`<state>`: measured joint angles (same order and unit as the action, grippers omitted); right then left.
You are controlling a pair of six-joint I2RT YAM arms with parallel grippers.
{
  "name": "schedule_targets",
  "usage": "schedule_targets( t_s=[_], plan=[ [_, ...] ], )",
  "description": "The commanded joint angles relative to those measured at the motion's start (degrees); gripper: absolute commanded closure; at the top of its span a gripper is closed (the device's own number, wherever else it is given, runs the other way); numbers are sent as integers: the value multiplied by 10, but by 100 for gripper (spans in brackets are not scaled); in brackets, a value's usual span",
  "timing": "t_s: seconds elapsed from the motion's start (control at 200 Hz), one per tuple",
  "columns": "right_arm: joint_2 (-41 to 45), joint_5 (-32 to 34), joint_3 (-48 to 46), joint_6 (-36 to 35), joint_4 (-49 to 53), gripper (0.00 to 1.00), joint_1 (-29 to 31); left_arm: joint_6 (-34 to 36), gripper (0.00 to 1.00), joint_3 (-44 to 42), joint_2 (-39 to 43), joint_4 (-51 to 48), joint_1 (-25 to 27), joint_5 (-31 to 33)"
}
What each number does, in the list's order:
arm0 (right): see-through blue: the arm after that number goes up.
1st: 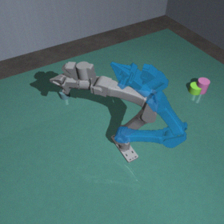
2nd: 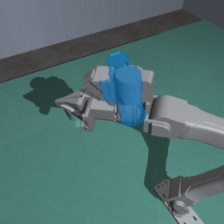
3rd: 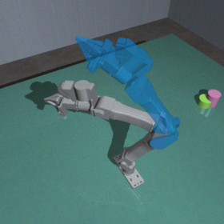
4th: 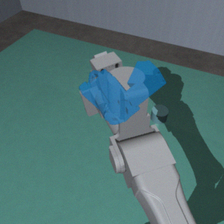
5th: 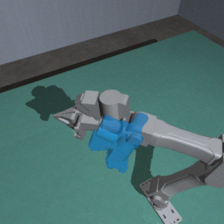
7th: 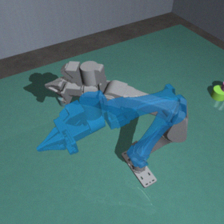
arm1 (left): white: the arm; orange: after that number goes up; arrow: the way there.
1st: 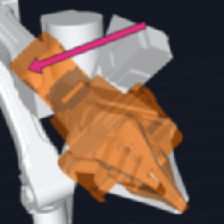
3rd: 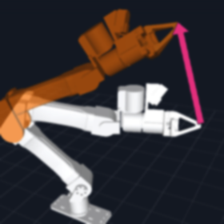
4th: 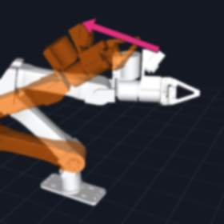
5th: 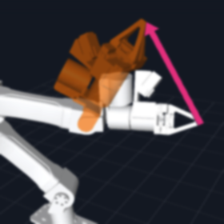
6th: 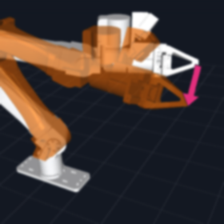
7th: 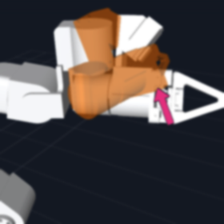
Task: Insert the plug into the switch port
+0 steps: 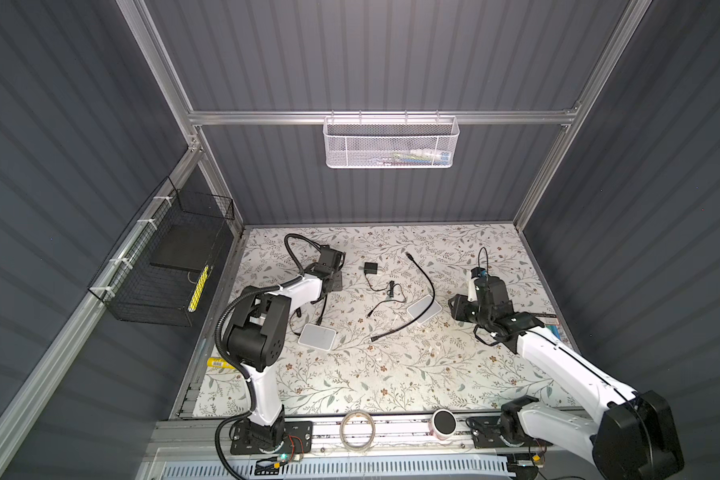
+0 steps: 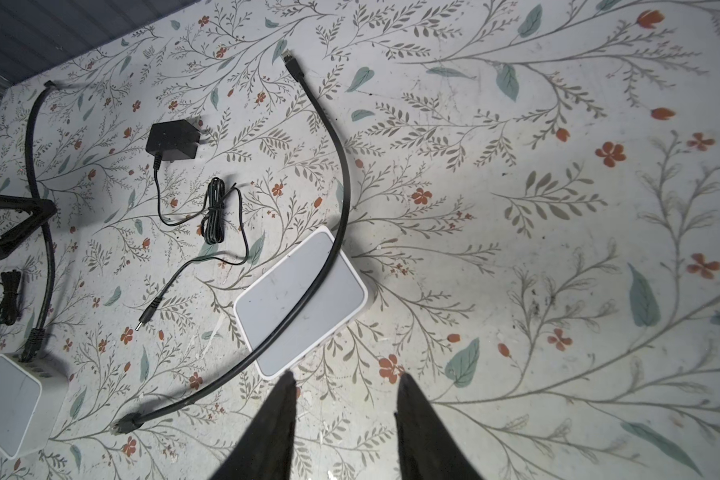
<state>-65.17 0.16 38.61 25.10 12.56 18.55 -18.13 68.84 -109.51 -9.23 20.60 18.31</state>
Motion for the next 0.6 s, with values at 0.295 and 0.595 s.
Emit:
schedule_targets(
  t_s=[0.295, 0.595],
  plan=[
    [-28, -2, 29, 0, -5, 58, 11, -47, 74, 36, -44, -25, -54, 4],
    [-110, 0, 124, -125, 130, 56, 36, -6, 32, 61, 10, -30, -54, -27]
  ],
)
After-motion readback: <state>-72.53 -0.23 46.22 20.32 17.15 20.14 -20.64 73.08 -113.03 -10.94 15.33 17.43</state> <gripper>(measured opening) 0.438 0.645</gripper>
